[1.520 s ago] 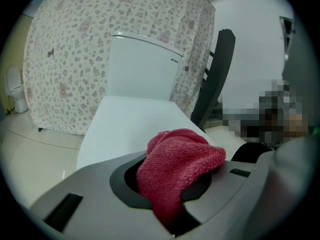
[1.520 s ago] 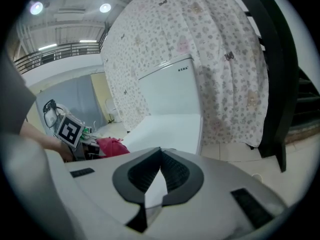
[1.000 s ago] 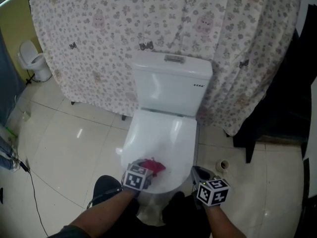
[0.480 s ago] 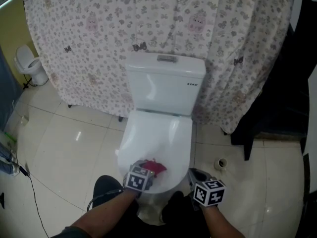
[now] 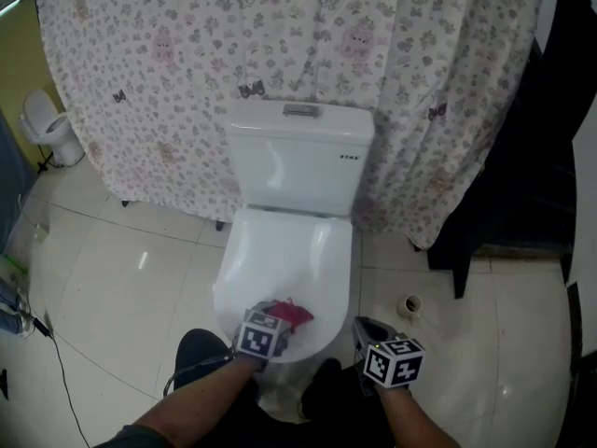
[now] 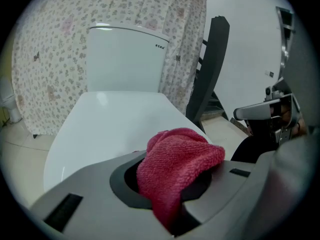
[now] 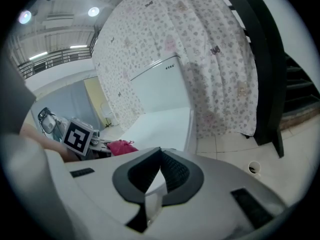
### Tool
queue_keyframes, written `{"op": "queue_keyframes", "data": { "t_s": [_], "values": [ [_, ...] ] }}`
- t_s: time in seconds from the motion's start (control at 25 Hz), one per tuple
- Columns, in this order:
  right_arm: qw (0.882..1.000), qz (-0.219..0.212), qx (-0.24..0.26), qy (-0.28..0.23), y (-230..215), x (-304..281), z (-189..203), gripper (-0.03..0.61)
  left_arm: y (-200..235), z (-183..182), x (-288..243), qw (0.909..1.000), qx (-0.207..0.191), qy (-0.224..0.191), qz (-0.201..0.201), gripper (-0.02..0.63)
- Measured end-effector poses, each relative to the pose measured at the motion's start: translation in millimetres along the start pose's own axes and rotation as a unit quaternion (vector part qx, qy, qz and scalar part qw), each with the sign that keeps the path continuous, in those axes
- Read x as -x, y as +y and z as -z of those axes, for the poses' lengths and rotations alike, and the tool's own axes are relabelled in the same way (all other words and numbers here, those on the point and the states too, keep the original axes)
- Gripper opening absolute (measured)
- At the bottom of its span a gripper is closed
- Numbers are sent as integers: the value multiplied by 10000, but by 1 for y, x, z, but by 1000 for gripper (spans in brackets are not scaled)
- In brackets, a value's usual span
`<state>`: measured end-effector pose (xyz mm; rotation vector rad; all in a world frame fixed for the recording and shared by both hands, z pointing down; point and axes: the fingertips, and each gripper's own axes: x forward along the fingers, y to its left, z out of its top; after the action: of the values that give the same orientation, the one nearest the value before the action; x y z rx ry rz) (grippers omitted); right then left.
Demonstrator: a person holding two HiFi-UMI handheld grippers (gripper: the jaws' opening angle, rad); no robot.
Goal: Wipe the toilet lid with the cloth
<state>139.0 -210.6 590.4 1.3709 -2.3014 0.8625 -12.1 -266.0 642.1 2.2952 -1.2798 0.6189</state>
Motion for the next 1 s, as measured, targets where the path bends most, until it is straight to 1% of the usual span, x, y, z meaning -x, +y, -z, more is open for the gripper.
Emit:
{"op": "queue_keyframes", "data": {
  "t_s": [0.12, 0.36, 0.48, 0.76, 0.88, 1.0],
  "values": [
    [10000, 0, 11, -31, 0, 5, 1, 5, -4, 2, -3, 10000, 6, 24, 23, 75],
    [9996, 196, -143, 128, -13, 11, 15, 5, -18, -2, -7, 9999, -46, 34, 109, 75],
    [9996, 219, -171, 77, -18, 15, 14, 5, -28, -7, -9, 9998, -53, 8, 217, 75],
    [9992, 298, -258, -56, -32, 28, 9, 5, -52, -2, -19, 9992, -118, 32, 382, 75],
    [9991, 244, -288, -180, -34, 37, 6, 5, -64, -11, -18, 9987, -112, 27, 490, 75],
    [9991, 276, -282, -182, -38, 43, 9, 5, -71, -9, -23, 9984, -116, 44, 543, 75]
  ]
}}
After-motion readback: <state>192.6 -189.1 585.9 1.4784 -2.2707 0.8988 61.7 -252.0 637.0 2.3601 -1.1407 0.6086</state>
